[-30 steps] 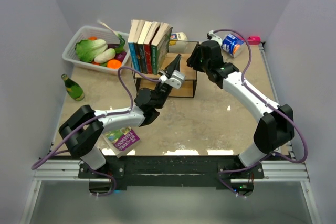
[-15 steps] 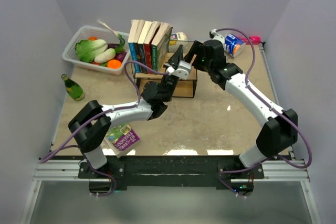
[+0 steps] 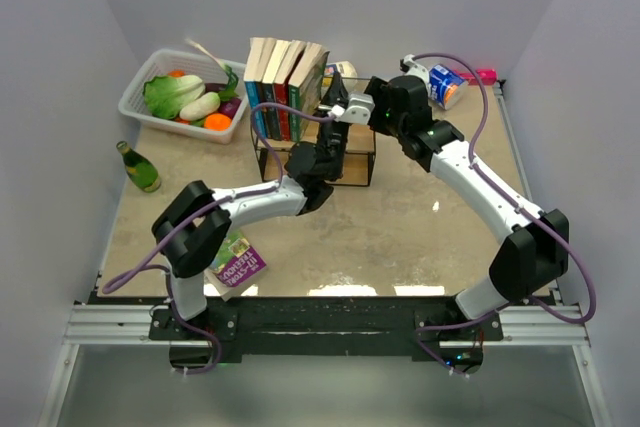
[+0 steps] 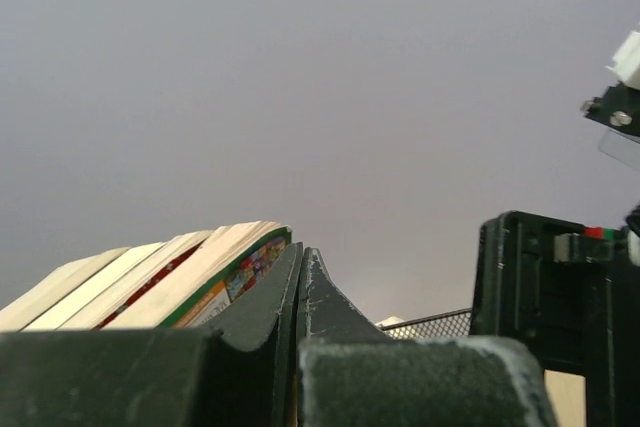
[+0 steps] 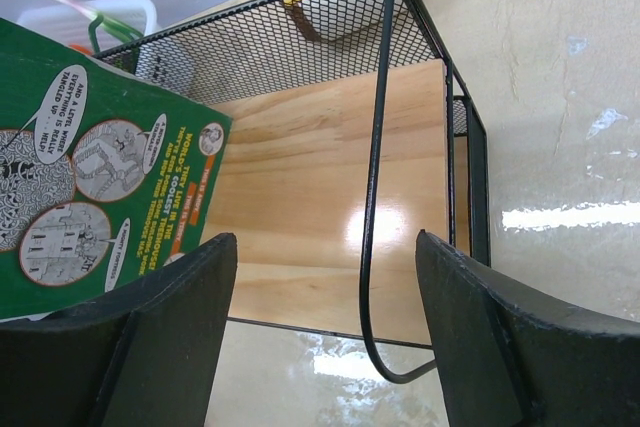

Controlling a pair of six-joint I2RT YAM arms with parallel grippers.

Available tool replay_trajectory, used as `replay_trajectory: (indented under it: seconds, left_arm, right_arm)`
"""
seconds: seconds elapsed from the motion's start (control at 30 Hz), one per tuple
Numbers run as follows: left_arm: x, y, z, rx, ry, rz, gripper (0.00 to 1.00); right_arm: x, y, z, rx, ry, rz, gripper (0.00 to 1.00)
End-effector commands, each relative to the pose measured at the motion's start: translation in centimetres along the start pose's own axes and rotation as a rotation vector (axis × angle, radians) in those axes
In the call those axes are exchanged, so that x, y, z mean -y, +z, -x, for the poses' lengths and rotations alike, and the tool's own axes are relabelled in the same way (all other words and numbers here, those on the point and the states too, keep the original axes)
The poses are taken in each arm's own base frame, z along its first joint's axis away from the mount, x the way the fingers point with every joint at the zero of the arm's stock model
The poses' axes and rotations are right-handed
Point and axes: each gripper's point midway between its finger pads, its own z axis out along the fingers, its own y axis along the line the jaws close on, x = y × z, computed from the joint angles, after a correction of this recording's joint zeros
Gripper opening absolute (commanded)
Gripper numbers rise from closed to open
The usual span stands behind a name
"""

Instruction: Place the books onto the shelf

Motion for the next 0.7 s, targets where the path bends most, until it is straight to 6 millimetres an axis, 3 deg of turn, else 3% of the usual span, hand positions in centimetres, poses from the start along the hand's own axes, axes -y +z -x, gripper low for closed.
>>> replay_trajectory:
  seconds: [0.0, 0.43, 0.67]
  left_arm:
    - [-3.6, 1.2, 2.0, 0.030, -0.034, 0.140, 0.00]
    - [-8.4, 2.6, 1.1, 0.000, -0.013, 0.258, 0.00]
    - [-9.7, 2.8, 1.0, -0.001, 0.005, 0.285, 0.00]
  right_arm:
    - [-1.0, -1.0, 1.8, 0.046, 0.001, 0.028, 0.75]
    - [-0.6, -0.4, 1.0, 0.029, -0.005, 0.015, 0.75]
    - [-0.5, -0.1, 0.8, 0.023, -0.004, 0.013, 0.75]
